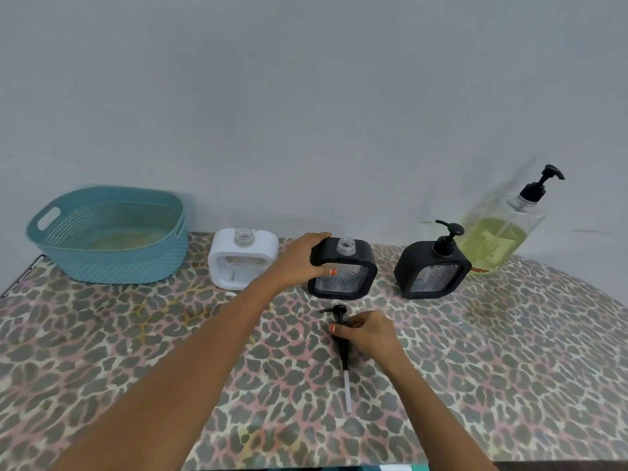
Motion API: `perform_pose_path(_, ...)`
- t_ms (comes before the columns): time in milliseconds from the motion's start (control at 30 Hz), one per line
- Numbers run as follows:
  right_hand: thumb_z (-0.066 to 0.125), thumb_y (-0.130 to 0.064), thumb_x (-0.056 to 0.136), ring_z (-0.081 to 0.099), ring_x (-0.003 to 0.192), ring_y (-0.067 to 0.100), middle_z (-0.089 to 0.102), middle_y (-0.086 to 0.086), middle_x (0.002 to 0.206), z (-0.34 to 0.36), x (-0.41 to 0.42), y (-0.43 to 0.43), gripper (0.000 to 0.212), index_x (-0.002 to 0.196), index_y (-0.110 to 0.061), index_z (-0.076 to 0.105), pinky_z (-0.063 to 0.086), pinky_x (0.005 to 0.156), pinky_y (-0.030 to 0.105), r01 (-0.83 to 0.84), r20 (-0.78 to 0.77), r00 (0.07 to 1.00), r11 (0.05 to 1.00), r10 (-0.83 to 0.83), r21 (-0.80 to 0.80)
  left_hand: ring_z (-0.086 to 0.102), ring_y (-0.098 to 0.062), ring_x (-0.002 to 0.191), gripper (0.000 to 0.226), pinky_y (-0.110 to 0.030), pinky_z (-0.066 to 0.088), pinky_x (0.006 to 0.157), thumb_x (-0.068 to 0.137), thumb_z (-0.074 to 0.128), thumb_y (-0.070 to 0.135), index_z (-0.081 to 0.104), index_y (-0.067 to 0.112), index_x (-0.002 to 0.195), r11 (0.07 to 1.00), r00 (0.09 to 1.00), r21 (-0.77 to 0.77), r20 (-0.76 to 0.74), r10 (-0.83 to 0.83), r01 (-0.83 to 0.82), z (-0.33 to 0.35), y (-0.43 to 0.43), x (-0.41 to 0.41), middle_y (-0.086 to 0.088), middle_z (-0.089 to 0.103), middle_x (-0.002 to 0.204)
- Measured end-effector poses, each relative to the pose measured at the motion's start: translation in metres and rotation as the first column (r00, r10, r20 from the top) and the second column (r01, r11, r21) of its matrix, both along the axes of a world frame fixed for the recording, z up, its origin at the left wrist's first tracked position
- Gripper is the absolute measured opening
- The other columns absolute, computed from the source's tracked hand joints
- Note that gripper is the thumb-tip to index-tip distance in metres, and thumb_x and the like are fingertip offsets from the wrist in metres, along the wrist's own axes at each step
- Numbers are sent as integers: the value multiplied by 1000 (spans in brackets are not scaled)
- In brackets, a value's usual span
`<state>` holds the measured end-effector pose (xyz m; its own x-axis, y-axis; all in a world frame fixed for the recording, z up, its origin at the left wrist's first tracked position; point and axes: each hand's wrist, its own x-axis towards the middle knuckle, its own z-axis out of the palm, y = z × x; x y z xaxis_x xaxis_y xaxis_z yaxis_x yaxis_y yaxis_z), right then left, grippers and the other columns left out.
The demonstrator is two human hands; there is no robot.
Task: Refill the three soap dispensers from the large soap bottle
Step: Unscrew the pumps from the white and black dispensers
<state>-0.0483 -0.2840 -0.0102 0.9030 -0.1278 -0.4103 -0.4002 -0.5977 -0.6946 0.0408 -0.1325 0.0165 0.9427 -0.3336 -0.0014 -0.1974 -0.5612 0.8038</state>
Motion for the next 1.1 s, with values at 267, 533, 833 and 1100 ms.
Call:
perform_pose_path(267, 76, -28, 74, 62, 83, 19, 67, 13, 100, 35, 6, -58, 44, 106, 0, 64, 48, 68, 22, 145, 158, 975, 986, -156, 81, 17, -13, 141, 62, -30, 17, 112, 79, 70, 25, 41, 23, 133, 998, 979, -22, 194, 54, -50, 28, -17, -6, 0, 32, 148)
perform_pose_path(533, 72, -14, 77, 53, 90, 17, 61, 13, 102, 65, 38, -137, 50, 120, 3, 53, 44, 83, 28, 359, 490, 790, 926, -367, 114, 55, -7, 101, 22, -19, 45, 94, 85, 61, 10, 61, 9, 107, 976, 935, -193, 354, -32, 106, 40, -110, -12, -4, 59, 111)
perform_pose_path(833, 72, -17, 77, 52, 88, 15, 63, 13, 108, 55, 82, -148, 39, 111, -3, 60, 35, 62, 2, 170, 558, 823, 983, -107, -63, 29, -24, 135, 82, -31, 28, 107, 78, 70, 23, 20, 8, 142, 989, 995, 125, 54, -88, 80, 10, -166, 13, -11, 25, 147)
perform_pose_path(1100, 73, -20, 76, 53, 75, 15, 68, 15, 90, 49, 85, -150, 27, 95, -1, 68, 37, 58, 1, 177, 598, 798, 978, -78, -109, 50, -27, 113, 58, -31, 41, 91, 76, 70, 13, 43, 7, 127, 986, 988, 111, 74, -134, 125, -3, -166, 24, -14, 53, 123)
